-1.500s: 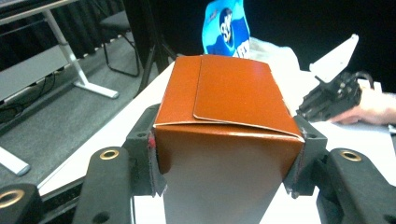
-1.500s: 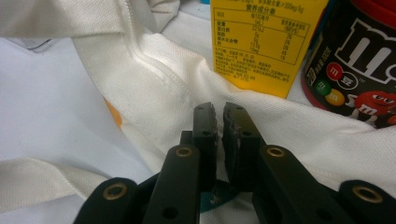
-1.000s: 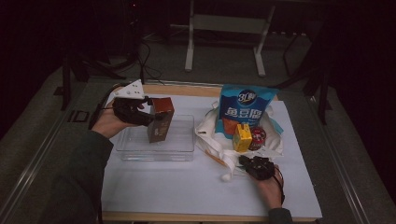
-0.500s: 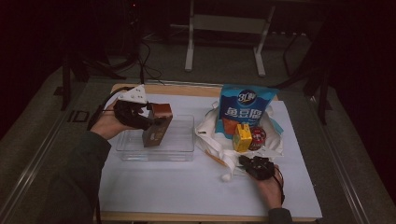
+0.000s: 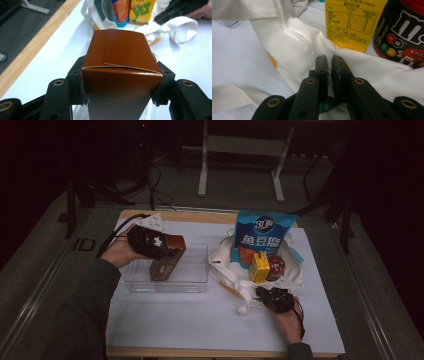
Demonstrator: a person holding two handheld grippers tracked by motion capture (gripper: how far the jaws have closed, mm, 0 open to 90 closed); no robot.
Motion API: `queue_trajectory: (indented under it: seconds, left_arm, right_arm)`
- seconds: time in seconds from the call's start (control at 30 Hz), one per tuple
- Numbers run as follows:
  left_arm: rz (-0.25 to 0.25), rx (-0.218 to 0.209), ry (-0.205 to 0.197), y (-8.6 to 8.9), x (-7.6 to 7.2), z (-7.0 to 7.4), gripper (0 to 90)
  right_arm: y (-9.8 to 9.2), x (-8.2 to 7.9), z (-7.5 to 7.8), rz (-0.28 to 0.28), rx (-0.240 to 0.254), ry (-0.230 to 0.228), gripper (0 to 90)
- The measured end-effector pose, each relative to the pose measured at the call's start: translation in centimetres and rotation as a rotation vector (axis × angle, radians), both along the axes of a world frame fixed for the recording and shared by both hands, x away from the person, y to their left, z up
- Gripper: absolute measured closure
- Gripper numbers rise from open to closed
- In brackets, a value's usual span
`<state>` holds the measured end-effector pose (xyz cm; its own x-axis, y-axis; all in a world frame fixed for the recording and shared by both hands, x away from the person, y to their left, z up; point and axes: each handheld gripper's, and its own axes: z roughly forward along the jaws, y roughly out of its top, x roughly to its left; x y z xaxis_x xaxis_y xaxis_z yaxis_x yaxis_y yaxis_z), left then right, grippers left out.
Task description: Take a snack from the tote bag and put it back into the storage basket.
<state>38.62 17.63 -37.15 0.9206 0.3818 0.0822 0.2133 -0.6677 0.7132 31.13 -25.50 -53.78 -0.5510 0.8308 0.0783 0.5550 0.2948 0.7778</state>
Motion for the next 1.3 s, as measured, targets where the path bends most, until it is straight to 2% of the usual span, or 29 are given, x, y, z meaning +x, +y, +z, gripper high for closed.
queue_trajectory:
  seconds: [0.17, 0.27, 0.53, 0.77, 0.87, 0.97, 1.17, 1.3]
  left_arm:
    - [-0.020, 0.036, 0.046, -0.6, 0.4, -0.3, 42.8]
    - [-0.034, 0.085, 0.073, -1.1, 0.8, -0.4, 42.8]
    - [-0.063, 0.161, 0.097, -2.6, 1.1, -0.5, 42.8]
    - [-0.105, 0.200, 0.116, -4.2, 1.1, -0.6, 42.5]
    - [-0.121, 0.202, 0.130, -4.6, 1.0, -0.7, 42.3]
    - [-0.121, 0.198, 0.127, -5.0, 0.9, -1.0, 41.8]
    - [-0.121, 0.135, 0.146, -5.5, 1.1, -2.2, 40.1]
    - [-0.120, 0.120, 0.156, -6.0, 1.2, -2.8, 39.4]
  right_arm:
    - [0.0, 0.0, 0.0, 0.000, 0.002, 0.001, 83.6]
    - [0.0, 0.0, 0.0, 0.000, 0.002, 0.001, 83.6]
    - [0.0, 0.0, 0.0, 0.000, -0.001, 0.000, 83.6]
    - [0.0, 0.0, 0.0, -0.002, -0.002, -0.002, 83.6]
    - [0.1, -0.1, 0.0, -0.002, -0.003, -0.003, 83.6]
    - [0.1, -0.1, 0.0, -0.002, -0.003, -0.004, 83.6]
    - [0.1, -0.1, 0.0, -0.002, -0.004, -0.004, 83.6]
    - [0.1, -0.1, 0.0, -0.003, -0.004, -0.004, 83.5]
